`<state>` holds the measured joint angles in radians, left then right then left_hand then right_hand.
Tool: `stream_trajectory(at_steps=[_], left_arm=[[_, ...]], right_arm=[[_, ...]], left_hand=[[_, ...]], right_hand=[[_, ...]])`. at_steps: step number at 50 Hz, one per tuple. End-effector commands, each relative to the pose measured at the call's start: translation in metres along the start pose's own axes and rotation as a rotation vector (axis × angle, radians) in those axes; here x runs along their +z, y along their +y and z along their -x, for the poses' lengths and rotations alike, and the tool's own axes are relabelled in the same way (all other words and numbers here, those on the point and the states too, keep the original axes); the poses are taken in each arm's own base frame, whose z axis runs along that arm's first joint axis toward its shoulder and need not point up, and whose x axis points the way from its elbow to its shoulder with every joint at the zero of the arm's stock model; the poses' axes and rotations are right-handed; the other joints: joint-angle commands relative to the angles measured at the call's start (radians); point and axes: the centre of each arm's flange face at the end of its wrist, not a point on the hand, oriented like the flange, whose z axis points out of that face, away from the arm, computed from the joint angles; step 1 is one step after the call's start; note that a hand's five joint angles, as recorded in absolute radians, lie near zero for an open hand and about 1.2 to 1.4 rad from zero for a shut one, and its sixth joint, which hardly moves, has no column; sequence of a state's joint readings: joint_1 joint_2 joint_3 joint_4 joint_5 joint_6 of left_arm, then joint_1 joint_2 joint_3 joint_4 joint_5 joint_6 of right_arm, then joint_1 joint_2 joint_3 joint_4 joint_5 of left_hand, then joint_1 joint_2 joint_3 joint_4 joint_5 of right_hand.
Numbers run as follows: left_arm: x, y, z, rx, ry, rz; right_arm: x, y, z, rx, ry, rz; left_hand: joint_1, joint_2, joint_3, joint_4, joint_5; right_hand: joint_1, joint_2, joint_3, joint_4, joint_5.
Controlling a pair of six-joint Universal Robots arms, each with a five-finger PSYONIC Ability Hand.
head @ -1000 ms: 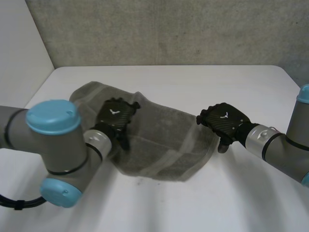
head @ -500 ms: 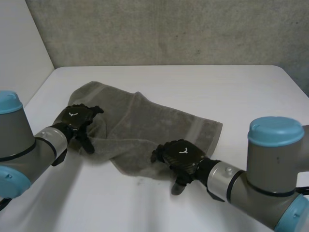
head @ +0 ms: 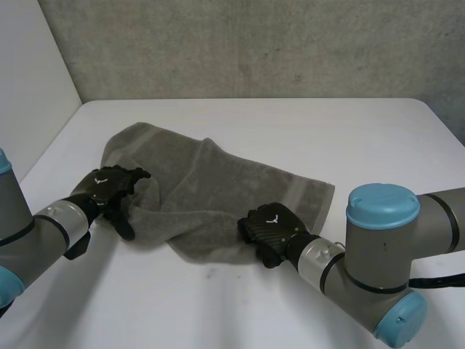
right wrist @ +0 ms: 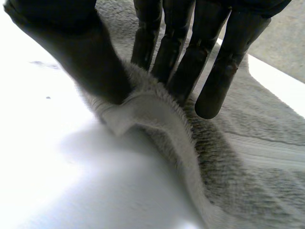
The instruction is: Fold the towel.
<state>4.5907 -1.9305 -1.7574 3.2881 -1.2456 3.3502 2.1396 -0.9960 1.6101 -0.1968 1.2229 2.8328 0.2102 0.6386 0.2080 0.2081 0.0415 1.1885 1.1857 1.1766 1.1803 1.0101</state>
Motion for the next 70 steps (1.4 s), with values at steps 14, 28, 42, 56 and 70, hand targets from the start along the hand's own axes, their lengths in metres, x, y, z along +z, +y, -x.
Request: stream_trajectory(at_steps=[14, 28, 42, 56, 70], left_arm=[[-0.005, -0.008, 0.004, 0.003, -0.020, -0.021], [-0.004, -0.004, 0.002, 0.002, -0.013, -0.011], [0.006, 0.000, -0.012, 0.013, 0.034, -0.009], [0.058, 0.002, -0.035, 0.064, 0.104, -0.039], [0.087, 0.006, -0.035, 0.146, 0.086, -0.056]], right_arm=[[-0.064, -0.041, -0.150, -0.098, 0.396, -0.038], [-0.072, -0.013, -0.186, -0.127, 0.438, 0.071], [-0.068, -0.005, -0.187, -0.111, 0.427, 0.087], [-0.067, -0.002, -0.183, -0.105, 0.415, 0.094], [-0.067, -0.001, -0.183, -0.104, 0.415, 0.094]], left_hand=[[-0.006, -0.434, -0.003, -0.003, -0.011], [0.015, -0.413, 0.017, 0.017, 0.009], [0.124, -0.305, 0.126, 0.126, 0.118], [0.273, -0.155, 0.276, 0.275, 0.268], [0.664, 0.235, 0.666, 0.666, 0.658]], right_hand=[[0.208, 0.211, 0.220, 0.216, 0.212], [0.208, 0.211, 0.220, 0.216, 0.212], [0.208, 0.211, 0.220, 0.216, 0.212], [0.208, 0.211, 0.220, 0.216, 0.212], [0.208, 0.211, 0.220, 0.216, 0.212]])
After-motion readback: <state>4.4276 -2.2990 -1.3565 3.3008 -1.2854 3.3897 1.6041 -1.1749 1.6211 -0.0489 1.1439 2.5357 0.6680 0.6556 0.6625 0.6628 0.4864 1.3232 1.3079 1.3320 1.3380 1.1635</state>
